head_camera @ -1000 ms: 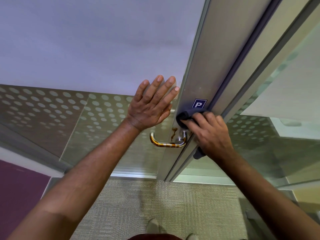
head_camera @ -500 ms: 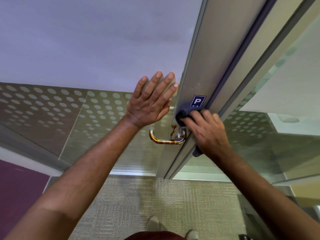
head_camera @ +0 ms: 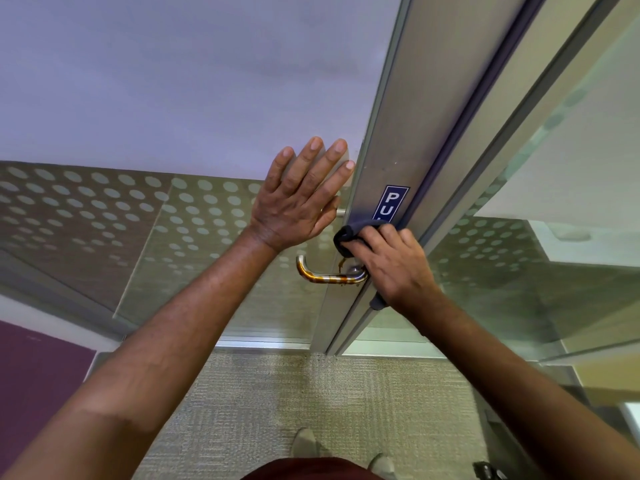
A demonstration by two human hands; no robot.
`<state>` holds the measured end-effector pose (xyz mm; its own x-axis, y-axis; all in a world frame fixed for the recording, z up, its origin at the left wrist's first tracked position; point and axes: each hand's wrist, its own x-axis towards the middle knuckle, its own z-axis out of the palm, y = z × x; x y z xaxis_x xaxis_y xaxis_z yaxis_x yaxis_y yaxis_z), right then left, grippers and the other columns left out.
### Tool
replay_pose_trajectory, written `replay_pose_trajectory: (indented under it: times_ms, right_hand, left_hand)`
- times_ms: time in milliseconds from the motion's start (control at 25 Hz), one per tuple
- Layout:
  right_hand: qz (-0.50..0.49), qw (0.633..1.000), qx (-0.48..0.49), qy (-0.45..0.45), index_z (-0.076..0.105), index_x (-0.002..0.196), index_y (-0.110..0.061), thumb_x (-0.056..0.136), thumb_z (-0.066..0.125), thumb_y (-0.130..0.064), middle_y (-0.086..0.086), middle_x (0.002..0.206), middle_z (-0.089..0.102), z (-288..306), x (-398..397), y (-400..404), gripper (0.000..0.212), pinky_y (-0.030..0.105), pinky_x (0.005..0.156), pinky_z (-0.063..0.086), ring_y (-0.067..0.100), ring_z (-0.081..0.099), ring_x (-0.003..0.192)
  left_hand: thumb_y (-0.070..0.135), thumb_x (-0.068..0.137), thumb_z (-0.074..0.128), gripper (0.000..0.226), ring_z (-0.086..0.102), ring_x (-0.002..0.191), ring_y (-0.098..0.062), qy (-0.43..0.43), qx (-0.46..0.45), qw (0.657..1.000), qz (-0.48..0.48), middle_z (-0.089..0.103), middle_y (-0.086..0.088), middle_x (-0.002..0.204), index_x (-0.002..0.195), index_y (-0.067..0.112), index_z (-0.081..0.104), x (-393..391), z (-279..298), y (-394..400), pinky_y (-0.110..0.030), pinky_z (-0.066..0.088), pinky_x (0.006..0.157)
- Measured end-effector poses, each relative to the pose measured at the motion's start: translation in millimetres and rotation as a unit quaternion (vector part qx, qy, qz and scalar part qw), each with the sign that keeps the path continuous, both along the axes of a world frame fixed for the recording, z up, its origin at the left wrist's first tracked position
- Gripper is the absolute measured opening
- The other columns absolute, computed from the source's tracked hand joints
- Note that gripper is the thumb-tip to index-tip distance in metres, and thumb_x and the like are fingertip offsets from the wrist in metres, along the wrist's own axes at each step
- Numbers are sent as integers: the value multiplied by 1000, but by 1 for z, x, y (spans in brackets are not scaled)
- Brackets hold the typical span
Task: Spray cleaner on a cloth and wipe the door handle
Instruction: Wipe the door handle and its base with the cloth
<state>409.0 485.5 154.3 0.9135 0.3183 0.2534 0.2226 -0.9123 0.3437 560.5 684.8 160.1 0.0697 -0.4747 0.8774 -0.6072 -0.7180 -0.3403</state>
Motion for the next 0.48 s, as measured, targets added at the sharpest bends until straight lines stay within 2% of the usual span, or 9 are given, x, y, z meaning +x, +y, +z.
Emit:
replay_pose_trajectory:
  times_ms: [80, 200, 320, 480]
  right_hand:
    - [-20, 999, -30, 36, 50, 144, -25, 84, 75, -25, -1, 133, 51, 8, -2, 8, 64, 39, 88, 38, 25, 48, 115]
    - [-42, 997, 4, 63, 53, 141, -26, 98, 45, -23, 0, 133, 52, 25, -10, 12, 44, 39, 91, 40, 24, 47, 115]
    - [-65, 990, 116, 47, 62, 135, -31, 91, 58, -17, -4, 129, 59, 56, -21, -5, 47, 38, 83, 41, 21, 48, 104]
    - [-55, 974, 218, -33, 57, 142, -28, 93, 56, -8, 0, 130, 61, 69, -27, -17, 53, 39, 87, 43, 23, 49, 102]
  left_hand:
    - [37, 102, 55, 72, 9, 165, -29, 3, 3, 1000, 3, 13, -7, 177, 167, 17, 31, 1, -1, 5, -49, 5, 134]
    - [36, 102, 56, 71, 10, 165, -29, 2, 4, 1000, 3, 13, -6, 177, 166, 17, 32, 0, -1, 3, -48, 6, 134]
    - [36, 101, 58, 70, 10, 164, -28, -4, 0, 1000, -6, 13, -7, 177, 164, 16, 37, -2, 3, -3, -48, 6, 134]
    - [35, 100, 59, 69, 8, 165, -29, -7, -6, 1000, 4, 11, -7, 178, 163, 16, 38, -2, 4, 5, -48, 5, 134]
